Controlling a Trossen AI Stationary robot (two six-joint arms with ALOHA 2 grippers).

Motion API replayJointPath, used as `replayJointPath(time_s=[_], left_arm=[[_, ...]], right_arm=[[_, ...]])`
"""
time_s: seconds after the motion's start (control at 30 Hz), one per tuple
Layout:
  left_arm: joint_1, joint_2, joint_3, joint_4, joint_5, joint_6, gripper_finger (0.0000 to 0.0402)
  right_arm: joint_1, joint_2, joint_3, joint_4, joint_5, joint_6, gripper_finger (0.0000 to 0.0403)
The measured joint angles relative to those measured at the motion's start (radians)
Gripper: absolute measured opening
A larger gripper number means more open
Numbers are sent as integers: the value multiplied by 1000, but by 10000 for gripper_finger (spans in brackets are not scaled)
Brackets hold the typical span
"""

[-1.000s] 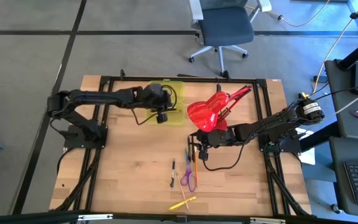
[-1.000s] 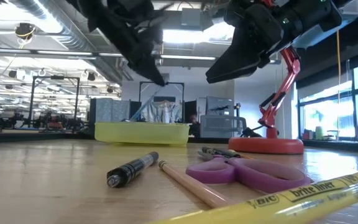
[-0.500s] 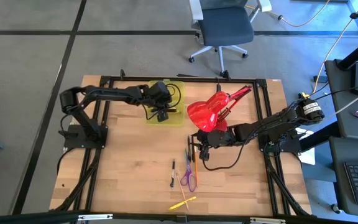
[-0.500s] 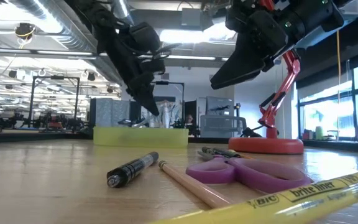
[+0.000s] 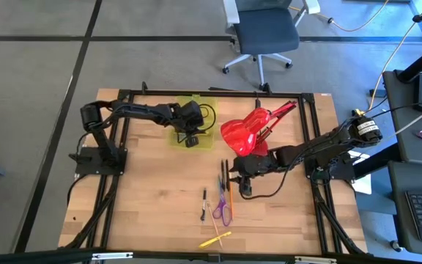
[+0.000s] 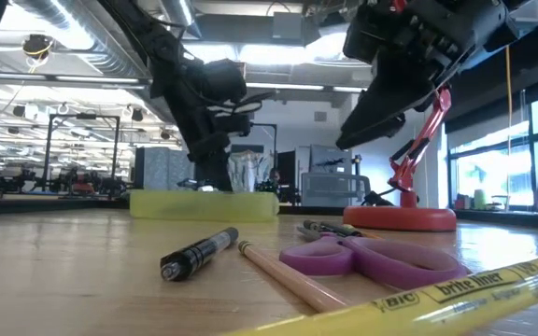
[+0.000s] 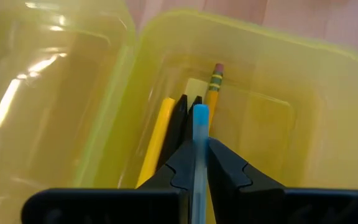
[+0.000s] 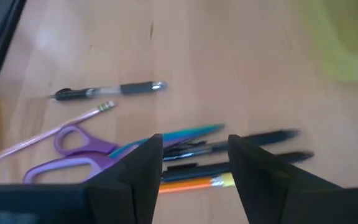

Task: Pick & place school supplies into a supply box
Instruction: Put the light blue pen into the yellow supply box

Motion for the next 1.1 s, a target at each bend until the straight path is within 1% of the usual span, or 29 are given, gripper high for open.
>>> replayJointPath(time_s=[0.13, 0.33, 0.43, 0.73, 1.0, 1.1], left_arm=[[0, 23, 0, 3, 0, 3, 19], [-3, 31, 0, 8, -18, 4, 19], [-3, 24, 0, 10, -19, 4, 20], [-3, 23, 0, 20, -20, 4, 20], [-3, 23, 0, 20, -20, 4, 20], [-3, 23, 0, 20, -20, 4, 20]], right_arm=[[0, 0, 0, -49, 0, 116, 185], [0, 4, 0, -88, 2, 390, 184], [0, 29, 0, -90, 16, 474, 177], [-20, 135, 0, -84, 33, 594, 152], [-34, 196, 0, -1, 36, 597, 148], [-34, 223, 15, -31, 28, 597, 148]])
